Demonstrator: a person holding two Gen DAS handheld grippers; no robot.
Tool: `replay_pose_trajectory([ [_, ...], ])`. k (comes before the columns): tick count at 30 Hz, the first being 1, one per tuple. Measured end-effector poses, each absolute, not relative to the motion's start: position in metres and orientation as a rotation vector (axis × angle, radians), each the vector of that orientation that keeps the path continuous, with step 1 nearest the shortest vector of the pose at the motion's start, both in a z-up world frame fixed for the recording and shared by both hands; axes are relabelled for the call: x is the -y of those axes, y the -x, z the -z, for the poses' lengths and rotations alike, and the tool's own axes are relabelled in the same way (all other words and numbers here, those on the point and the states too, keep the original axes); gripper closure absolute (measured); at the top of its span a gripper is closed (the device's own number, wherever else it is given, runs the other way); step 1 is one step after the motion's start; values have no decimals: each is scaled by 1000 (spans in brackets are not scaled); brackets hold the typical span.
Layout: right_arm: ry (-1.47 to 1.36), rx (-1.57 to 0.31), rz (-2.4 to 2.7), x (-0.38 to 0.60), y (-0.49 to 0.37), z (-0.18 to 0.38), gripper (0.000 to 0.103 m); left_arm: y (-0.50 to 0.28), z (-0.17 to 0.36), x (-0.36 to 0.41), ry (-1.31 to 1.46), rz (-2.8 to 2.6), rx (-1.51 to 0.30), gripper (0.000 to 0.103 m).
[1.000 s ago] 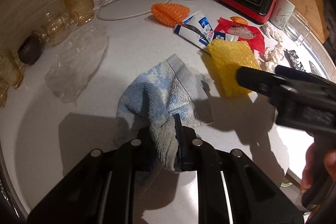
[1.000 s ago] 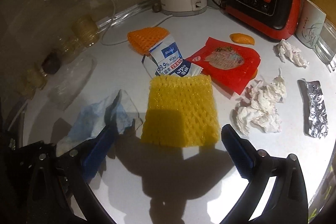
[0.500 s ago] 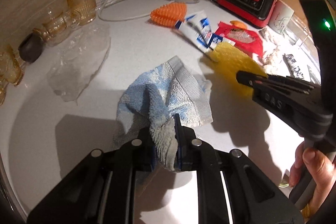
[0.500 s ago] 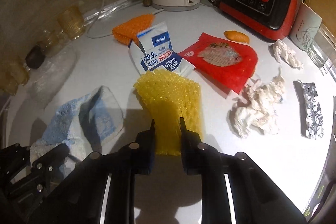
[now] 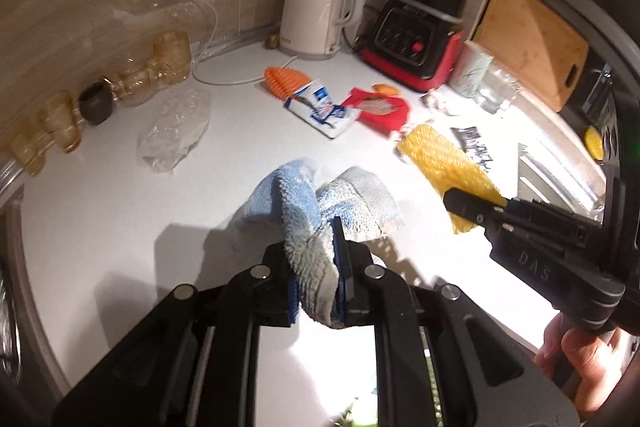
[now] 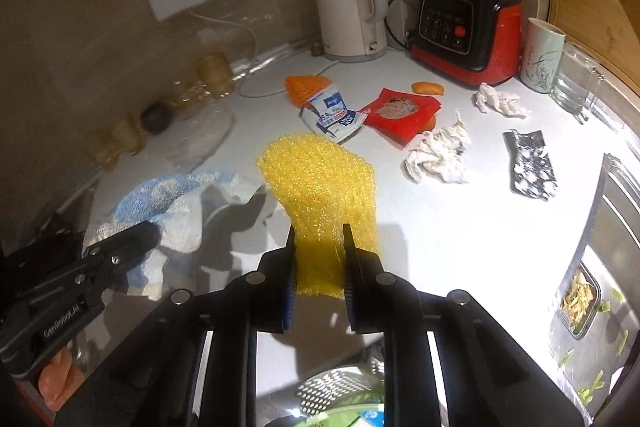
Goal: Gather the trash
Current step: 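Grasp the yellow foam net with the right gripper while the left gripper holds the towel, then release the towel and yellow net into the green basket from both grippers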
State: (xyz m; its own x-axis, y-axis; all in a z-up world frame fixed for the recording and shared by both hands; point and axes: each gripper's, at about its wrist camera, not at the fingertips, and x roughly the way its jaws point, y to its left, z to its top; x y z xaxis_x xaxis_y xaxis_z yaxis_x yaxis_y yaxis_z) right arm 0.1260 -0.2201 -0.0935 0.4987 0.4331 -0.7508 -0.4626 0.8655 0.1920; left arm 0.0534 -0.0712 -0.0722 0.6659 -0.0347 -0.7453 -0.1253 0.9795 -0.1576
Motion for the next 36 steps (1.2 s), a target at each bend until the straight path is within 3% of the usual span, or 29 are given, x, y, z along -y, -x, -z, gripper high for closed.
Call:
replay_pose_trajectory([
  [12, 17, -820, -649, 351, 16, 45, 83, 87, 30, 206, 230, 21, -809, 90],
  [19, 30, -828, -627, 397, 52, 49, 82, 116, 49, 270, 165, 31, -870, 90],
  [28, 27, -840, -629, 422, 68, 60, 81, 126, 64, 290, 153, 23, -921, 89],
  [29, 27, -842, -631, 423, 68, 62, 81, 124, 69, 290, 157, 31, -944, 87],
  [31, 24, -849, -630, 426, 68, 65, 81, 120, 80, 291, 165, 33, -1003, 58],
  [32, 20, -855, -630, 427, 67, 68, 81, 119, 85, 292, 169, 23, -1015, 35],
  [33, 16, -862, -631, 428, 67, 71, 81, 120, 89, 292, 167, -1, -1014, 26],
  [36, 13, -880, -632, 430, 64, 77, 81, 122, 94, 295, 145, -15, -1020, 21],
])
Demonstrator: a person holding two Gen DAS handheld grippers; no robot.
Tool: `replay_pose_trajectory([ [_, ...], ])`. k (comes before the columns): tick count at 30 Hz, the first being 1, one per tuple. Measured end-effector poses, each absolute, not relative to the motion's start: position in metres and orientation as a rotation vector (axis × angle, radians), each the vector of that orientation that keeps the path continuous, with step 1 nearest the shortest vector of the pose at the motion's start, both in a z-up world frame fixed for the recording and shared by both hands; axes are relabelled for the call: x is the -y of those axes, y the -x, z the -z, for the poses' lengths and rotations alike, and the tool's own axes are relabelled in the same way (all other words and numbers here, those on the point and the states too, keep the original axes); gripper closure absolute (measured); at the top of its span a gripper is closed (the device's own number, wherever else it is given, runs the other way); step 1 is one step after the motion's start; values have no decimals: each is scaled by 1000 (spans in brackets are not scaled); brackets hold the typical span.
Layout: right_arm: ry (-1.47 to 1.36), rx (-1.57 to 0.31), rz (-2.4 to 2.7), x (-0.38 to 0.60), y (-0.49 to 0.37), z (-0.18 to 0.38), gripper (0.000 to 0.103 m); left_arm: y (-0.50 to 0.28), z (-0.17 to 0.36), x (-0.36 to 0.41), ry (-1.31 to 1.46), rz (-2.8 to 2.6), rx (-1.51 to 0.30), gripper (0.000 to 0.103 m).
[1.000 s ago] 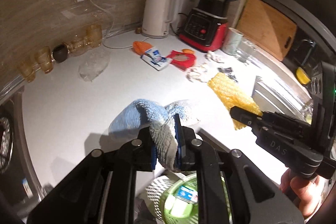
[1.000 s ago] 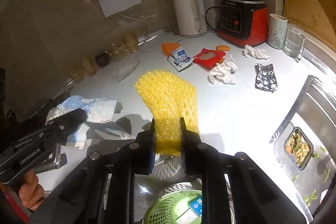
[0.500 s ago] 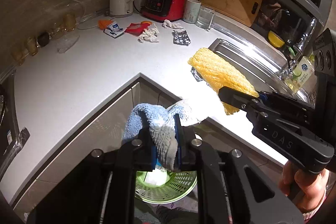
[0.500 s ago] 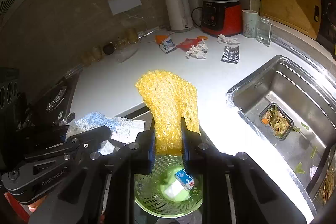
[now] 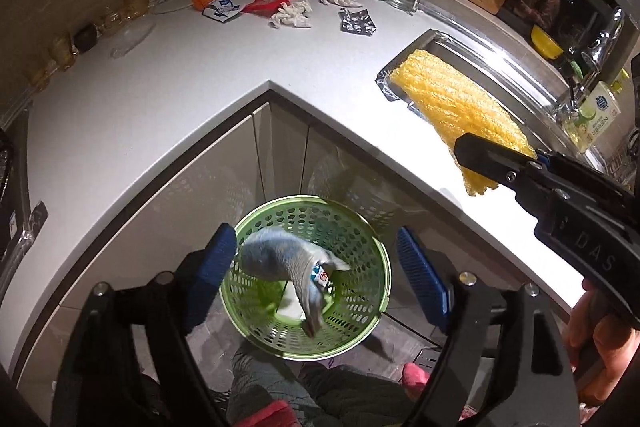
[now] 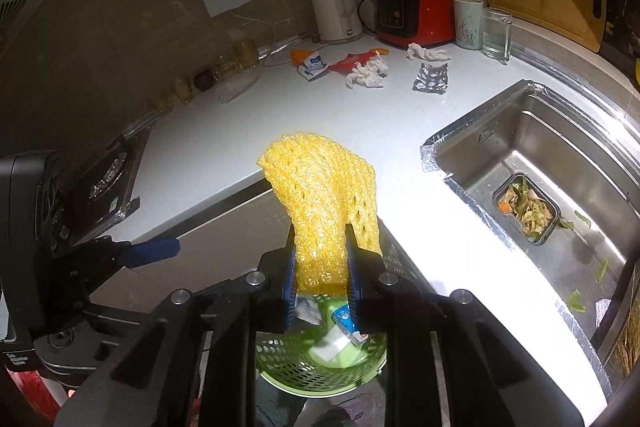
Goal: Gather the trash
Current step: 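Release the towel and yellow net into the green basket from both grippers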
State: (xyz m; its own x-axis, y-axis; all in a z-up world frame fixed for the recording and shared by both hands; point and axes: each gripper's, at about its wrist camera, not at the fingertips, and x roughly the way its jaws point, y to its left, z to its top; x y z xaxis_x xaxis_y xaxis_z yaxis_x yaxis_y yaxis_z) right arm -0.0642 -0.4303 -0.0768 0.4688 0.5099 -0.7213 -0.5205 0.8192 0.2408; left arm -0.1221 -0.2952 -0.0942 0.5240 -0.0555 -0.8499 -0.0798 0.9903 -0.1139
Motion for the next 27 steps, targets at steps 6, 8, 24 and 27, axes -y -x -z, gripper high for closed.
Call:
replay_pose_trajectory([
  [6, 13, -893, -637, 433, 62, 81, 80, 124, 89, 297, 132, -23, -1008, 15],
  [8, 16, -892, -639, 433, 62, 81, 80, 122, 86, 298, 131, -25, -1000, 14],
  [24, 112, -948, -635, 409, 68, 104, 22, 140, 83, 273, 90, -99, -989, 12],
  [27, 100, -922, -628, 411, 68, 97, 14, 144, 81, 266, 110, -115, -982, 11],
])
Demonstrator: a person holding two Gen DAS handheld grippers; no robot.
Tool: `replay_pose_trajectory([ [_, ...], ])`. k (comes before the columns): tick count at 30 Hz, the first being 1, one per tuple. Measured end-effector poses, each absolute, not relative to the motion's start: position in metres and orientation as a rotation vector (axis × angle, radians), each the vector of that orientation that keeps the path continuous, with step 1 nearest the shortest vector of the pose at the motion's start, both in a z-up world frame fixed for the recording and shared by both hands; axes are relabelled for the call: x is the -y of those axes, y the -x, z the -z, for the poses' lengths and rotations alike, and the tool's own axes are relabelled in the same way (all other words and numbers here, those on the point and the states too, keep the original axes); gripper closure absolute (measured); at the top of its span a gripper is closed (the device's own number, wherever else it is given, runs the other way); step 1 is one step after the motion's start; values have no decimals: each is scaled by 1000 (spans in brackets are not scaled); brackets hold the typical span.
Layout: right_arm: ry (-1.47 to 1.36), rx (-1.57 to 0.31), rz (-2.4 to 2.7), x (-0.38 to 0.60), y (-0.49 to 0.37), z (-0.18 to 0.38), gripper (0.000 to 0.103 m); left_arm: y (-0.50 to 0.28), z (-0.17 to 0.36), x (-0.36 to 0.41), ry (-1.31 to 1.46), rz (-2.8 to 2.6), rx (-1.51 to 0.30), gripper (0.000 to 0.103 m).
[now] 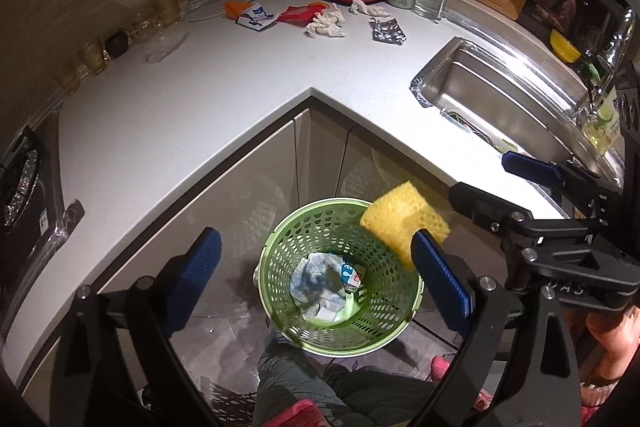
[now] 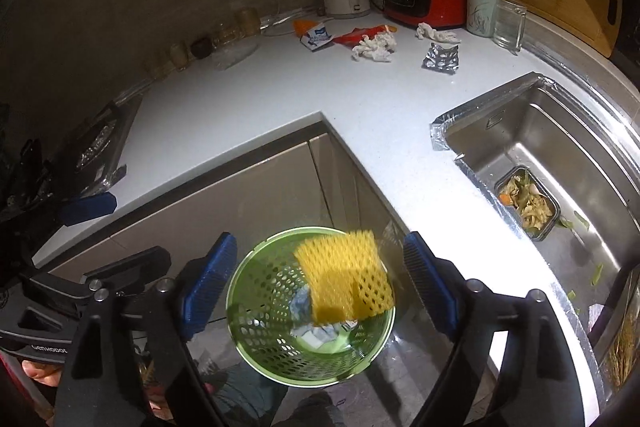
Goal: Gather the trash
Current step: 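Release the towel and yellow net into the green basket from both grippers, then grasp the plastic bag with the left gripper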
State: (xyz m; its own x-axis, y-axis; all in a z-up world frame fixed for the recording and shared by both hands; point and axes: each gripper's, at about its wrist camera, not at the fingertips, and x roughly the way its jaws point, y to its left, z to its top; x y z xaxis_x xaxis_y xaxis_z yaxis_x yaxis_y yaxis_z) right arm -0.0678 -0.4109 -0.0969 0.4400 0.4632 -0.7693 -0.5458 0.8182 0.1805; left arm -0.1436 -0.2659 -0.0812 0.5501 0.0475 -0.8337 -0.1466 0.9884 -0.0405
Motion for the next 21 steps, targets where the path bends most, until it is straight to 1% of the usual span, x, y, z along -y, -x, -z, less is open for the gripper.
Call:
replay_pose_trajectory([
  [3, 81, -906, -617, 416, 66, 91, 12, 147, 79, 262, 110, -123, -975, 11],
  [17, 87, -893, -565, 425, 49, 86, 11, 139, 66, 254, 116, -136, -951, 11],
  [21, 92, -876, -556, 417, 33, 80, 8, 124, 60, 235, 130, -146, -942, 10],
])
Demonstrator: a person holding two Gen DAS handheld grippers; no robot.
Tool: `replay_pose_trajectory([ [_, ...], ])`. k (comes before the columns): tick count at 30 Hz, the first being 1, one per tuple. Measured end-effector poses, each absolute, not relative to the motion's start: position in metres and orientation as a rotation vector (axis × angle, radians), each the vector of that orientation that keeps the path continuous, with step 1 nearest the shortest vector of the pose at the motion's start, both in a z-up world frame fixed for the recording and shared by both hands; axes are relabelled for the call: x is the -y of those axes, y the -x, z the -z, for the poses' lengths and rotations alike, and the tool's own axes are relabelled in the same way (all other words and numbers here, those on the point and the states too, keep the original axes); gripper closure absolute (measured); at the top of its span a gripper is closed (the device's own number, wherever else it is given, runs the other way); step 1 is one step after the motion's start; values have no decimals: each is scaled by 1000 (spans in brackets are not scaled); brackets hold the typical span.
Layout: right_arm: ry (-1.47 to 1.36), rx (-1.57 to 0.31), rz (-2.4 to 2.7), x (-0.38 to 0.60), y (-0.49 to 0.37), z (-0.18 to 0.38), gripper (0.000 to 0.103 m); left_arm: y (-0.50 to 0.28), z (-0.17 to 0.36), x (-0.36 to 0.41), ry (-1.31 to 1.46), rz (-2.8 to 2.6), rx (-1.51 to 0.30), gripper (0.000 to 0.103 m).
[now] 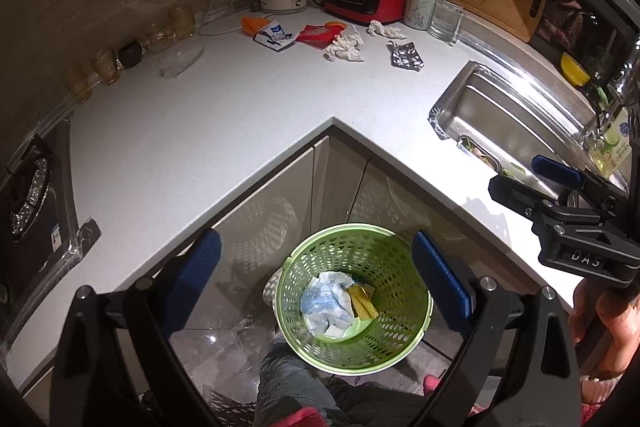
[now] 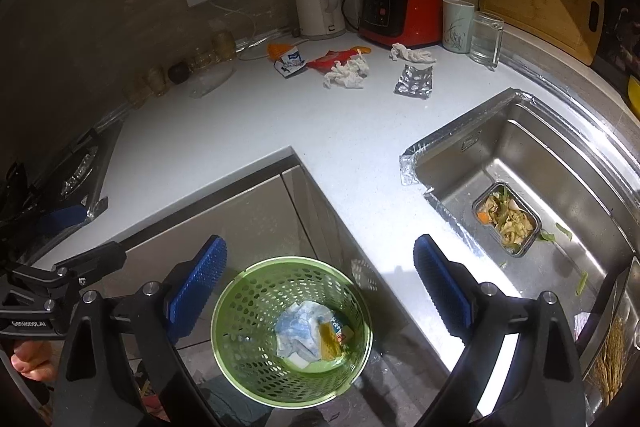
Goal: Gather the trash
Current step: 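Grasp the plastic bag with the left gripper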
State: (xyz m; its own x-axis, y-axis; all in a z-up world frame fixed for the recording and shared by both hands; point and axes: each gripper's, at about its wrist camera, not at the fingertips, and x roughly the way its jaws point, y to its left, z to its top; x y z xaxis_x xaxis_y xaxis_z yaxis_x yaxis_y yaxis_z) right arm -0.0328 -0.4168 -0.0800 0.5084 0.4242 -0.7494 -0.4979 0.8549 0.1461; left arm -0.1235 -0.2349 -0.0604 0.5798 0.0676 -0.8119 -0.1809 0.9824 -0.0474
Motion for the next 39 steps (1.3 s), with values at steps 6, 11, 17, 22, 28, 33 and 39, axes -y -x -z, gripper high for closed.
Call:
replay_pose_trajectory([
  [6, 97, -844, -530, 390, -5, 71, 6, 79, 54, 185, 121, -180, -921, 8],
  [11, 107, -832, -513, 353, -47, 68, 5, 25, 55, 123, 95, -227, -908, 8],
  [17, 115, -793, -504, 292, -104, 71, 3, -49, 70, 35, 104, -279, -927, 8],
  [22, 120, -810, -512, 235, -157, 83, 3, -104, 83, -17, 87, -290, -939, 8],
  [28, 157, -835, -526, 178, -208, 97, 3, -158, 104, -53, 81, -287, -963, 8],
  [33, 180, -865, -532, 148, -237, 110, 3, -187, 121, -69, 97, -272, -986, 8],
  [39, 193, -902, -509, 135, -257, 122, 3, -223, 150, -83, 88, -267, -1036, 8],
])
